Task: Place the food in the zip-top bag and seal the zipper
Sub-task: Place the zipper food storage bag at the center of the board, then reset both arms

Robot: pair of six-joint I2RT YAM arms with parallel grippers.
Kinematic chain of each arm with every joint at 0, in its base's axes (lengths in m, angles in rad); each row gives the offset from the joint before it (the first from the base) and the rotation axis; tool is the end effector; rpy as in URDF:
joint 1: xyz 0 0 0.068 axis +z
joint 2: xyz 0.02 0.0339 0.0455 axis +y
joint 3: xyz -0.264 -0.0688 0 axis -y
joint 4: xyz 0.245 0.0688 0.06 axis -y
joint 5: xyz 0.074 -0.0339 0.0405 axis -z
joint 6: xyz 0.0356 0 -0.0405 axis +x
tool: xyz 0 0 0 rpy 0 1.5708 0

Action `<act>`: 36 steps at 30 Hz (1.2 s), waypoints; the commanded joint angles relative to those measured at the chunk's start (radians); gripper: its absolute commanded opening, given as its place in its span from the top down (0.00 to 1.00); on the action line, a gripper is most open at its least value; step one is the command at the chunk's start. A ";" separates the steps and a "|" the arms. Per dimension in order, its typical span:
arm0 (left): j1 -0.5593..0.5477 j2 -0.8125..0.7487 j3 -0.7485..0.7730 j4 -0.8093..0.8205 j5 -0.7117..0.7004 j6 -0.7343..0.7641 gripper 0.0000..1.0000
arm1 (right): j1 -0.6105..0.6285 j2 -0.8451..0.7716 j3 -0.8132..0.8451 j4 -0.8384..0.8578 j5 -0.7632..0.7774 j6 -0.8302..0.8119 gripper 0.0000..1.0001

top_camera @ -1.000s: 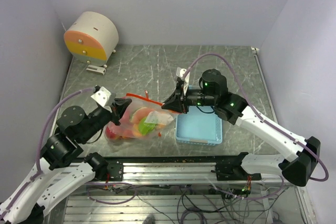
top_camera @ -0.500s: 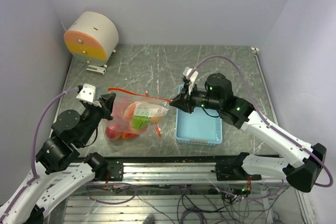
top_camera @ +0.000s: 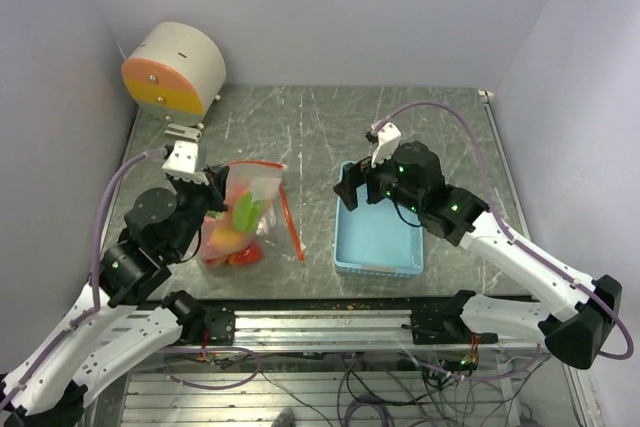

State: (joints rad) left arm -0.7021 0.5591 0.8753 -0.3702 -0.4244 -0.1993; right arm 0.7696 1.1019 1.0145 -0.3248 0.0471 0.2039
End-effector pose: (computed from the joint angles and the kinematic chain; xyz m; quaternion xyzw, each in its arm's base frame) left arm 0.0986 -0.0642 0.3810 0.0362 0.7234 -0.1552 0.6718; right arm 0.1810 0.1730 0.3435 -0.2211 0.8070 0.2386 0.4929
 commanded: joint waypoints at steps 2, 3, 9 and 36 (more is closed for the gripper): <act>0.005 0.110 0.018 0.134 -0.039 -0.054 0.71 | 0.001 0.040 0.035 -0.040 0.118 0.073 0.00; 0.004 0.138 0.031 0.127 -0.030 -0.057 0.51 | 0.001 0.063 0.050 -0.059 0.140 0.090 0.00; 0.004 0.191 0.048 0.144 0.106 -0.062 0.00 | 0.000 0.136 0.064 -0.092 0.225 0.137 0.00; 0.004 0.103 -0.010 0.052 0.159 -0.094 0.00 | -0.003 0.083 0.003 -0.061 0.340 0.167 0.00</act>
